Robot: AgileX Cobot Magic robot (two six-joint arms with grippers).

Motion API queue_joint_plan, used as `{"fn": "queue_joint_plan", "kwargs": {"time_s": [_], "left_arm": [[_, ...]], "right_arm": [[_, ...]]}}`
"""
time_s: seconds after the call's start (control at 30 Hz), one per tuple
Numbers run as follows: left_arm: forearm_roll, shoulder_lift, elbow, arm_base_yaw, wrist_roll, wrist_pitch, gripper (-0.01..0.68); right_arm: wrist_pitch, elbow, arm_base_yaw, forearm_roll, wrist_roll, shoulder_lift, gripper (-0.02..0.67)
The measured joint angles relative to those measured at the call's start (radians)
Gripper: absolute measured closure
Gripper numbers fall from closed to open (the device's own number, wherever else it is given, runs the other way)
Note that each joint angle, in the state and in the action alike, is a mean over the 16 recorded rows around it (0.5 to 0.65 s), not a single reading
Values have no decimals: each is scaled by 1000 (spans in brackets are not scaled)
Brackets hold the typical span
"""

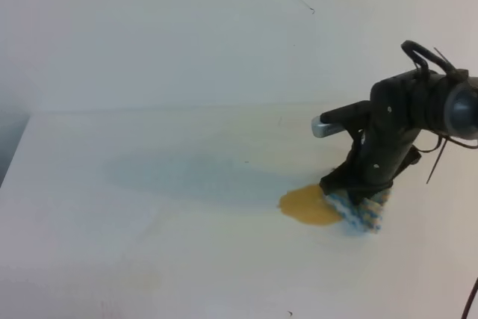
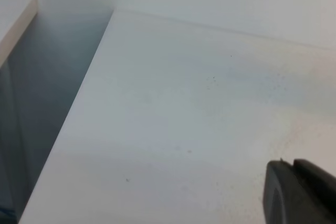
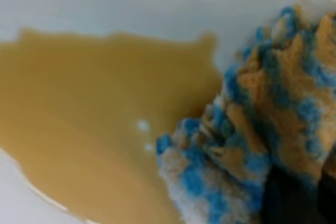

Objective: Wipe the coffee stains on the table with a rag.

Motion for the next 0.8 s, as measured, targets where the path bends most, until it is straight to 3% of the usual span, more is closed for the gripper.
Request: {"fn": "queue_joint_plan", "kwargs": {"time_s": [0.47, 0.63, 0.8], "left_arm": [[0, 0, 0, 0, -1, 0, 674], [0, 0, 0, 0, -2, 0, 674], [0, 0, 0, 0, -2, 0, 674]], "right_arm": [[56, -193, 194, 8, 42, 108, 652], [82, -211, 185, -60, 65, 120, 652], [104, -211, 115, -123, 85, 120, 652]]}}
